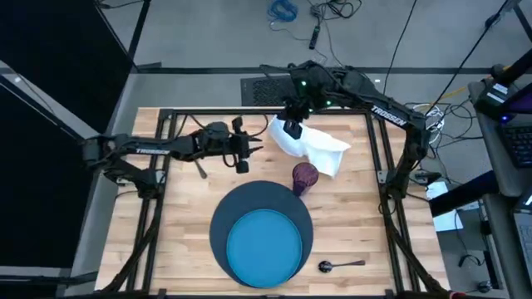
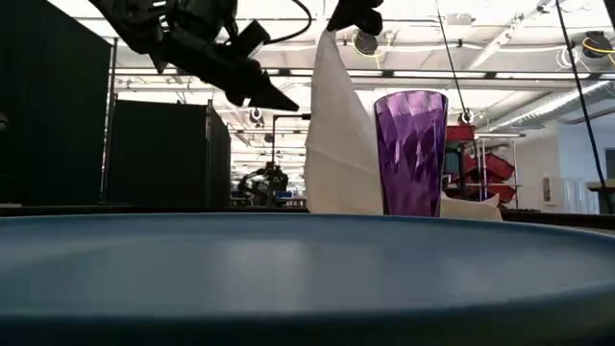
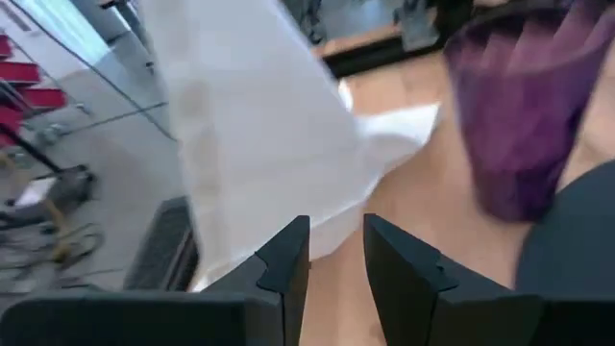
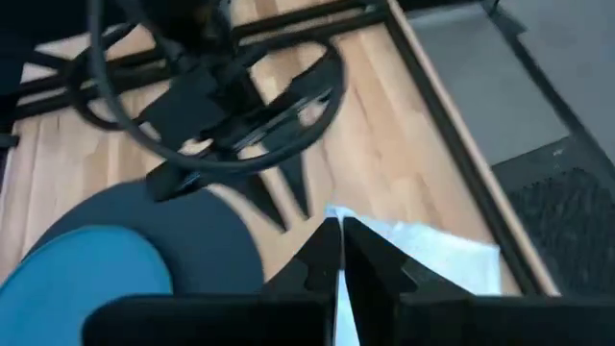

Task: Set table place
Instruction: Fold the white napkin

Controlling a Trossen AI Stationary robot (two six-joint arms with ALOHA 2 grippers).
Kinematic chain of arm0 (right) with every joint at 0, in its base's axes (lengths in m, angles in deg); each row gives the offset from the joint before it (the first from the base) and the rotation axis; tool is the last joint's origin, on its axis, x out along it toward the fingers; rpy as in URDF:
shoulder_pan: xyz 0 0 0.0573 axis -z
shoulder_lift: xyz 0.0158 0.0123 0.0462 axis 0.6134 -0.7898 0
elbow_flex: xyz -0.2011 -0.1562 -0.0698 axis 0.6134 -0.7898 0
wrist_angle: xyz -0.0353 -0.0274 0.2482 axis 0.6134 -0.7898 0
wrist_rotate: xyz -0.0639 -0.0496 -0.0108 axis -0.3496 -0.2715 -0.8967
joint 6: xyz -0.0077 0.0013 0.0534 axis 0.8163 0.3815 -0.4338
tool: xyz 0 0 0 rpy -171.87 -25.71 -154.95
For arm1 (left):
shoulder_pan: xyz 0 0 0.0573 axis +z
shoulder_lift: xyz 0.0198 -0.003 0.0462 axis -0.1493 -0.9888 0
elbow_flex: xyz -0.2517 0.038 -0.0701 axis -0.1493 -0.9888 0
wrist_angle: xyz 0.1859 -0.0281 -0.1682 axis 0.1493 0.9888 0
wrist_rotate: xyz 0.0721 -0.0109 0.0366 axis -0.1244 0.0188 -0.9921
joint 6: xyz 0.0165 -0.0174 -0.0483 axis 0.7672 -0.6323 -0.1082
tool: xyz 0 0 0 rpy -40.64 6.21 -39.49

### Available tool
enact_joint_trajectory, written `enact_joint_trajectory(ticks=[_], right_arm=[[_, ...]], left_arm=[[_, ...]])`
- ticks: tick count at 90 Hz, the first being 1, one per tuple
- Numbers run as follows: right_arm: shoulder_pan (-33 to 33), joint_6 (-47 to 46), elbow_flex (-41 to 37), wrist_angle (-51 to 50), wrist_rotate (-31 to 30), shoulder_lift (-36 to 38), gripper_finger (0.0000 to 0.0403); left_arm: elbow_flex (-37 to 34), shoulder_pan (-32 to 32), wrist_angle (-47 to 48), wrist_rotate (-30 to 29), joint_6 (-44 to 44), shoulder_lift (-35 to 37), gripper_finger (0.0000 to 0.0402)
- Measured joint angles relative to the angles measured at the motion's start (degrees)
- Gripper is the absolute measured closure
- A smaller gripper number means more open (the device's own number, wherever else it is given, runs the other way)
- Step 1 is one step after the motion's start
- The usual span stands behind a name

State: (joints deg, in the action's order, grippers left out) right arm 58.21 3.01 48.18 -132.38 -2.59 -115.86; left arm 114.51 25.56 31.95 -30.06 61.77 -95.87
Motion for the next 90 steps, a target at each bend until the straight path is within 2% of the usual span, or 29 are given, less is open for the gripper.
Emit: enact_joint_trajectory(ticks=[27,57,90], right_arm=[[-3.6,-3.34,0.0,-5.24,0.09,4.72,0.0403],[-8.04,-6.74,0.0,-4.79,-1.49,8.62,0.0403],[-9.64,-7.98,0.0,-8.11,-2.11,8.99,0.0403]], left_arm=[[0.0,0.2,-2.2,-0.96,1.68,-2.47,0.0316],[0.04,0.42,-11.81,-1.0,2.96,-6.14,0.0312],[0.04,0.44,-10.14,-0.96,3.81,-6.49,0.023]])
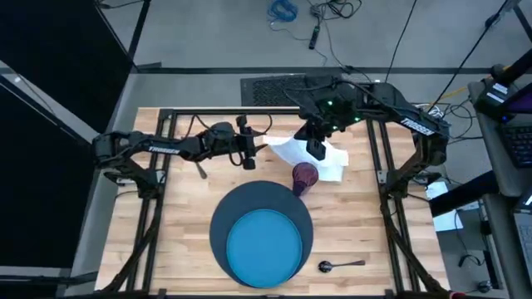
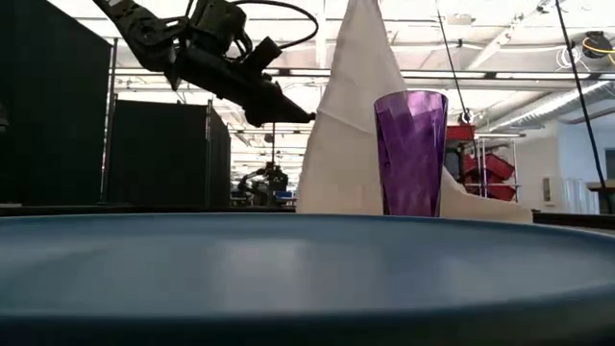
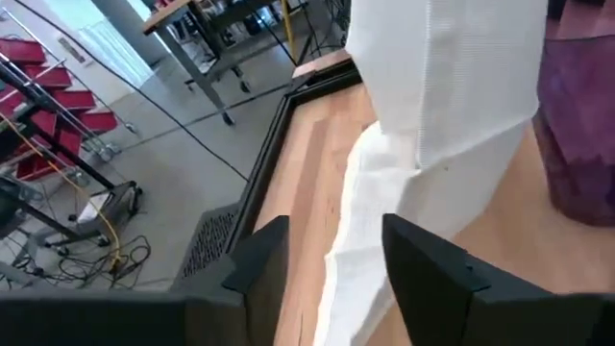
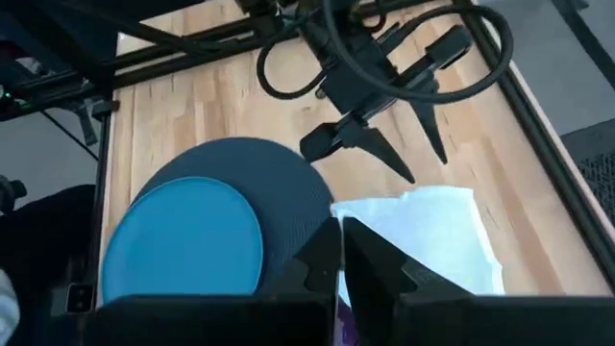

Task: Set table place
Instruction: Fold the white napkin

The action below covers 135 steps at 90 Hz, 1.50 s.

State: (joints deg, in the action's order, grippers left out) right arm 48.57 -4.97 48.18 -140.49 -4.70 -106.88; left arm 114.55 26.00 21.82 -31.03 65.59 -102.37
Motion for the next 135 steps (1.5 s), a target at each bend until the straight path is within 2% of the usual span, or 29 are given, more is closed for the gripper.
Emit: enact_joint_trajectory(ticks=[15,39,54,68,83,118,135], right_arm=[[0.02,-0.35,-0.02,-0.71,-1.24,1.53,0.0403],[0.02,-0.87,0.0,-1.13,-2.37,3.25,0.0403],[-0.12,-1.61,-0.02,-2.15,-2.29,3.39,0.0403],[-0.9,-3.13,-0.02,-4.6,-2.09,3.39,0.0403],[-2.73,-3.67,-0.02,-4.74,-2.03,3.37,0.0403],[-6.77,-4.62,-0.02,-1.73,-2.03,3.32,0.0403],[-9.01,-5.72,-0.02,-1.07,-2.07,3.32,0.0403]], left_arm=[[0.0,-0.66,5.38,1.08,-1.28,-0.38,0.0204],[-0.03,-0.64,4.24,3.95,-0.47,-4.57,0.0195],[-0.07,-0.41,-0.56,-3.1,3.71,-6.54,0.0195],[-0.06,0.45,-2.98,-4.28,3.64,-6.59,0.0195],[-0.04,1.41,-2.37,-0.26,3.22,-6.74,0.0195],[0.71,2.66,-2.95,0.62,3.04,-7.14,0.0195],[3.25,3.18,-3.0,3.41,1.22,-7.86,0.0195]])
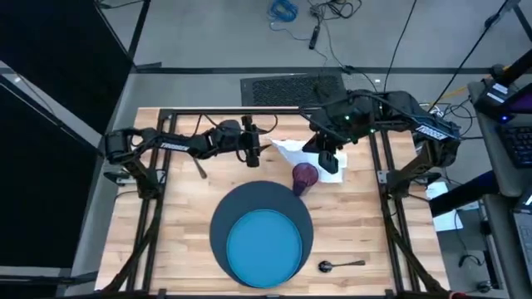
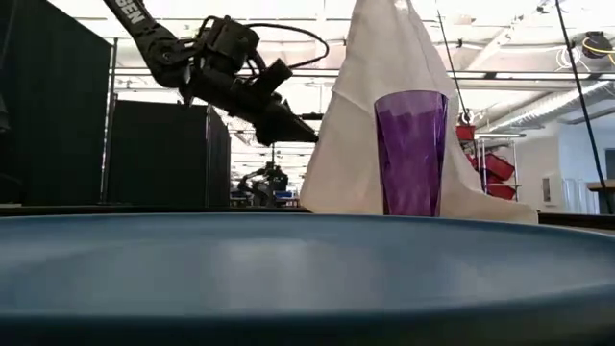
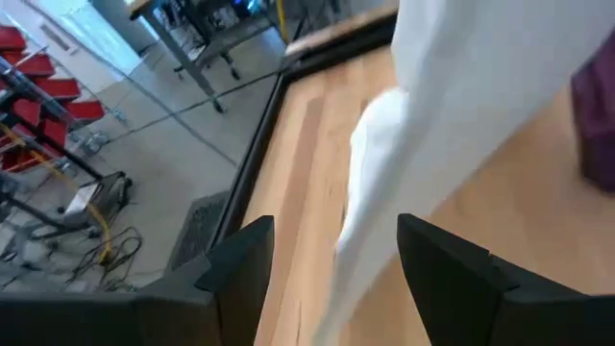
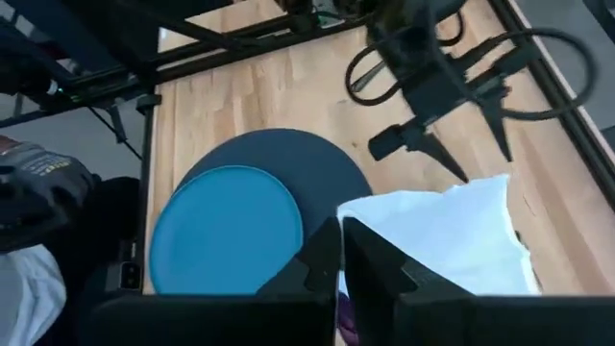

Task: Set table place
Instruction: Fold the white napkin

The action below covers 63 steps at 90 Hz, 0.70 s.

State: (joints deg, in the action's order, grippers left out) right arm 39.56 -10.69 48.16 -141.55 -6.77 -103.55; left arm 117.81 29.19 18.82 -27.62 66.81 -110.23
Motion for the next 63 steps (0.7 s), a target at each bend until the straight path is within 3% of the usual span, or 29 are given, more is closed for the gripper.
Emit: enact_joint_trajectory(ticks=[63], right_arm=[[-1.46,-0.51,-0.04,1.43,-0.6,1.6,0.0403]], left_arm=[[1.27,-0.25,9.79,8.68,-1.11,-2.45,0.0196]])
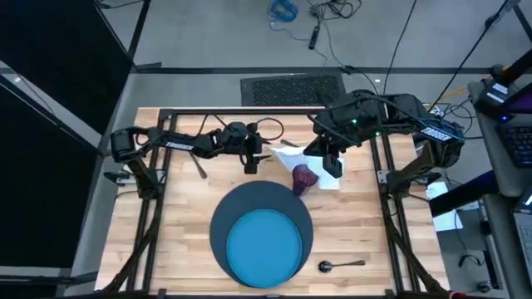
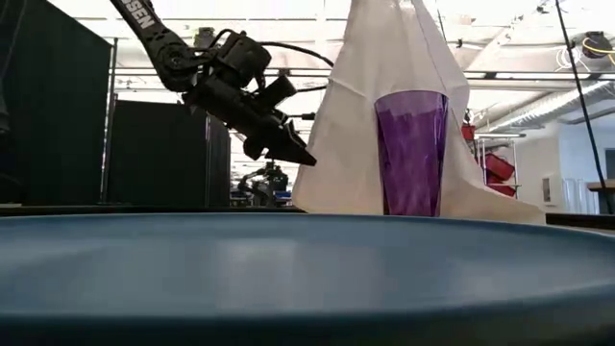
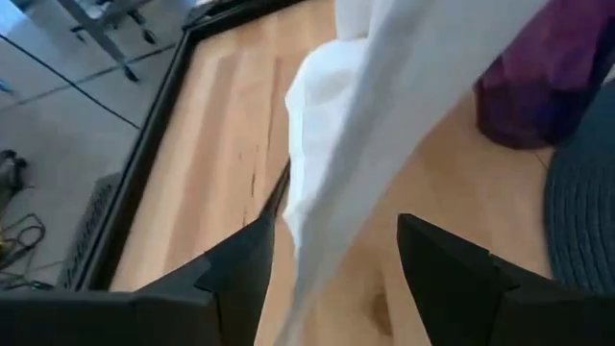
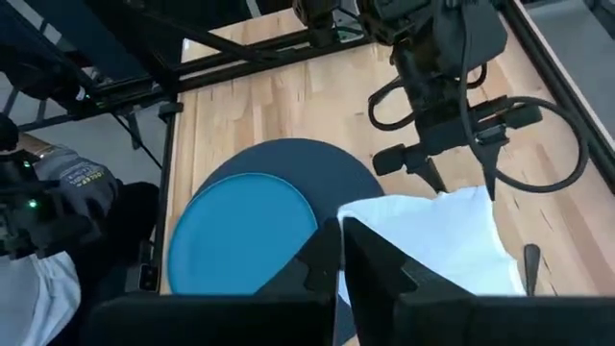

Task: Set table place
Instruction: Fold the white napkin

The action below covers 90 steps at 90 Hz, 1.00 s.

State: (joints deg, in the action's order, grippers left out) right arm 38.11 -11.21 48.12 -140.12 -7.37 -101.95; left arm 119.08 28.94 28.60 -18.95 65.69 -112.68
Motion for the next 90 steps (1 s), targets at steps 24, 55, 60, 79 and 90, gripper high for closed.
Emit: enact_joint_trajectory(ticks=[24,55,60,79,90], right_arm=[[0.0,0.22,0.0,-0.11,-1.3,0.17,0.0403],[0.15,1.79,0.0,-1.54,-5.3,0.17,0.0403],[0.79,2.49,0.0,-3.67,-7.37,0.43,0.0403],[7.67,4.94,0.02,-7.9,-11.94,1.36,0.0403],[13.19,10.22,-0.2,-2.56,-9.82,0.5,0.0403]], left_arm=[[0.0,-1.64,0.17,-2.26,6.5,0.0,0.0303],[0.0,-3.16,-0.69,-15.84,9.13,1.49,0.0401],[0.0,-2.94,0.78,-17.6,9.06,3.24,0.0401],[-0.02,-0.76,5.58,-21.93,7.69,12.76,0.0401],[-0.02,0.4,8.86,-28.3,7.68,19.09,0.0401]])
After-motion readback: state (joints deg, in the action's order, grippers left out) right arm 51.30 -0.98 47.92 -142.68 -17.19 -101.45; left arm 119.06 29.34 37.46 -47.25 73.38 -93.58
